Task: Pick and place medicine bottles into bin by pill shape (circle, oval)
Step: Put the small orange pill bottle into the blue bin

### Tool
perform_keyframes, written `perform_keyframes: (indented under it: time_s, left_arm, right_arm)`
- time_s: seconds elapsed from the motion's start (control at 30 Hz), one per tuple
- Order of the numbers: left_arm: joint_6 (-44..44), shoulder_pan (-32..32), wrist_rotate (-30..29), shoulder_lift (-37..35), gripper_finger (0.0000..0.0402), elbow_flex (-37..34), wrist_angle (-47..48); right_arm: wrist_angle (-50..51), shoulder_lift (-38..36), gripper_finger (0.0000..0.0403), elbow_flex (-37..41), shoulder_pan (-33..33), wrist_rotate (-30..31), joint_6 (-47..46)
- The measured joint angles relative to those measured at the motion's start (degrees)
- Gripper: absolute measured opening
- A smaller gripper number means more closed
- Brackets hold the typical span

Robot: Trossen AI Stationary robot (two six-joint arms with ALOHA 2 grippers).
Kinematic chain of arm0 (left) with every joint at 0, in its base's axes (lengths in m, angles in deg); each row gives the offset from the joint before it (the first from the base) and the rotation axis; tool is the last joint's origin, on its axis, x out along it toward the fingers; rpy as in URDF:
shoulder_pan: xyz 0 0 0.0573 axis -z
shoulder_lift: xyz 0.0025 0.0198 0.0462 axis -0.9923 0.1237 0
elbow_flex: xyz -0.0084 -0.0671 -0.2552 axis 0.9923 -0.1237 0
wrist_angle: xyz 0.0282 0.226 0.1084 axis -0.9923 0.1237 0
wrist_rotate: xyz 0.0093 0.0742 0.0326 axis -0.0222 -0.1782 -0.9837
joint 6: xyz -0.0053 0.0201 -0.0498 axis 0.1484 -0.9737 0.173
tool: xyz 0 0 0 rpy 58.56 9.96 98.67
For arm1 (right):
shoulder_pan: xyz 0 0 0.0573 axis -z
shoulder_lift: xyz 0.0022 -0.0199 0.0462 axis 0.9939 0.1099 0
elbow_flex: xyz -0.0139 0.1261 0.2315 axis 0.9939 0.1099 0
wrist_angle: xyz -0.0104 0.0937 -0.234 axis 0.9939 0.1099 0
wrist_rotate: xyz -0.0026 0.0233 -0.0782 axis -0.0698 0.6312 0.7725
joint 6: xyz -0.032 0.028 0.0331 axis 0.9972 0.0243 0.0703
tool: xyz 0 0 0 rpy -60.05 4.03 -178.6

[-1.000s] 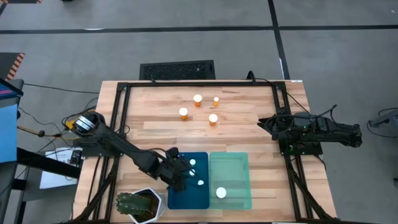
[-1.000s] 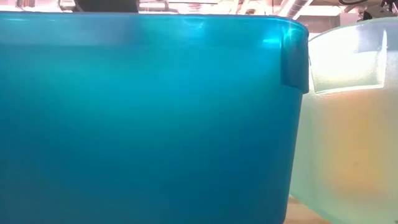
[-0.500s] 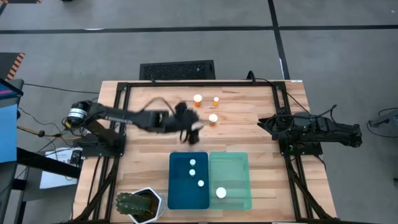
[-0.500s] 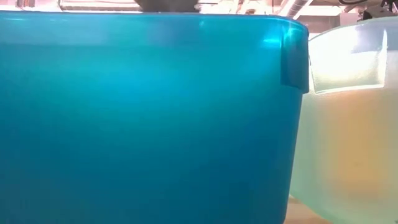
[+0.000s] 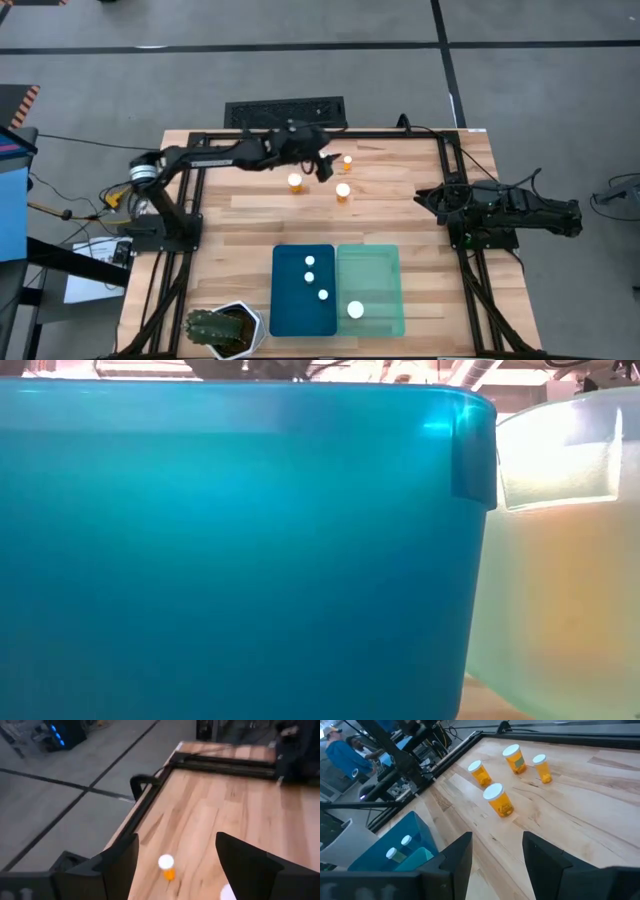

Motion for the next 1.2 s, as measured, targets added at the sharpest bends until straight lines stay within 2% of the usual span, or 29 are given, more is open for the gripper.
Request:
perform_keyframes:
  time_s: [0.33,0.53,0.73,1.2]
  left_arm:
    - [-2.79,-2.46,3.06,16.70,0.0261,19.34,7.17]
    - [-3.74,-3.30,4.73,23.63,0.0261,26.53,12.91]
    - [-2.59,-4.10,4.61,26.46,0.0261,26.67,18.00]
    - [-2.87,-3.91,4.65,30.22,0.0261,26.83,17.92]
  right_arm:
    - [-0.20,0.00,0.0183,0.00,0.13,0.43,-0.18]
    - [-0.16,0.00,0.0183,0.00,0.38,0.53,-0.17]
    - [0.19,0.01,0.0185,0.00,0.42,0.93,-0.48]
    - [0.59,0.01,0.0182,0.00,0.32,1.50,-1.09]
